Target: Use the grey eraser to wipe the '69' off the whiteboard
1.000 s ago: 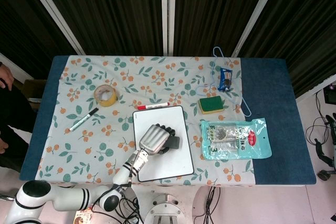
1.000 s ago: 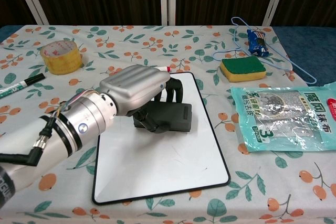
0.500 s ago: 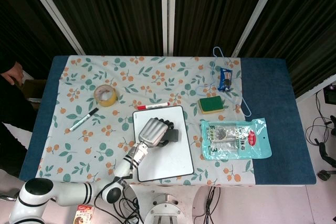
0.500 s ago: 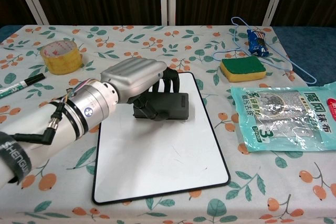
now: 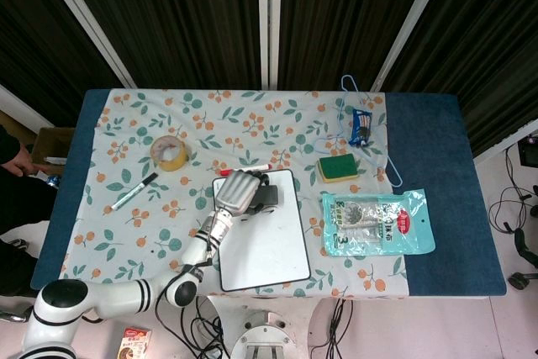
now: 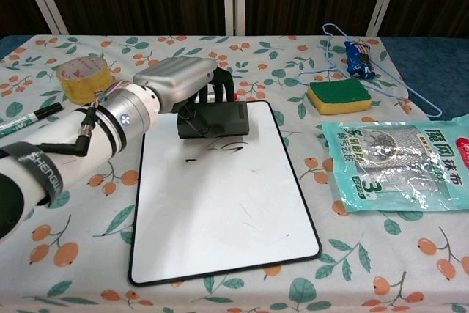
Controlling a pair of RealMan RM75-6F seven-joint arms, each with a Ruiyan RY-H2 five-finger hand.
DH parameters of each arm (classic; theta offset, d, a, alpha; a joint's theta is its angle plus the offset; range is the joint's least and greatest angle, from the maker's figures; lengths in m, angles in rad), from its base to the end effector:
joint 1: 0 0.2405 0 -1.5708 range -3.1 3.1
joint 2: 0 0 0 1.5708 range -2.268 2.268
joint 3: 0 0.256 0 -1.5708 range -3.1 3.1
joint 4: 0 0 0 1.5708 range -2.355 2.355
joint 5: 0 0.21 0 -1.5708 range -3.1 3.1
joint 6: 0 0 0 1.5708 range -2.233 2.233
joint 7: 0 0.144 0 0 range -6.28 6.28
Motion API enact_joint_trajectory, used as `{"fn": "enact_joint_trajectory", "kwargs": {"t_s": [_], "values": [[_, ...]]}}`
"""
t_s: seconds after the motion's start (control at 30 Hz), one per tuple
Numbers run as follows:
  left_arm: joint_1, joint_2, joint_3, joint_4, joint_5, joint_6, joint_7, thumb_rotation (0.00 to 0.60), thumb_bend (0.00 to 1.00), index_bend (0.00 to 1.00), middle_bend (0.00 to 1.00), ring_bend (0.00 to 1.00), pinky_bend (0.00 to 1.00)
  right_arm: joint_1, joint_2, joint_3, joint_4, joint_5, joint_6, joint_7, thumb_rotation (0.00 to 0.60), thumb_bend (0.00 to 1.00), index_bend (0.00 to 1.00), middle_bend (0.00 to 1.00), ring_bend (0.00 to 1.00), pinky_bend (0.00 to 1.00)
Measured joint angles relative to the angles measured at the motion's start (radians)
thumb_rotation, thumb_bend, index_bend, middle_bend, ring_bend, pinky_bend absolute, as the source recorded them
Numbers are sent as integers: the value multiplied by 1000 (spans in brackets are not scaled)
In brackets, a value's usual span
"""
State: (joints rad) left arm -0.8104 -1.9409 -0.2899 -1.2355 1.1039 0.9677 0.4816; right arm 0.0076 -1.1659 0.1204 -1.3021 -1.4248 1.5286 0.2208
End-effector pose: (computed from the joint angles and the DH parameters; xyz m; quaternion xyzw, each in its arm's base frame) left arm -0.0776 0.3357 -0.1072 -0.7375 -0.3741 -0.4016 0.3936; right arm -0.3779 -0.1685 0.2026 0.5281 -0.3711 0.3832 0.6607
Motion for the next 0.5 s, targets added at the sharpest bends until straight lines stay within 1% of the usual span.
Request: {"fn": "enact_joint_trajectory", "kwargs": {"t_s": [0.13,0.5], "values": [[-5,8,-5,9,-15,-3,-9,600,401,673,671,619,619,0,0,0,-1,0,-1,-2,600,371,0,0,0,0],[-19,-7,28,23,-25,-16,6,600,401,675,672,621,622,-5,3,-2,-9,-4,6,-10,600,372,0,0,0,0]]}}
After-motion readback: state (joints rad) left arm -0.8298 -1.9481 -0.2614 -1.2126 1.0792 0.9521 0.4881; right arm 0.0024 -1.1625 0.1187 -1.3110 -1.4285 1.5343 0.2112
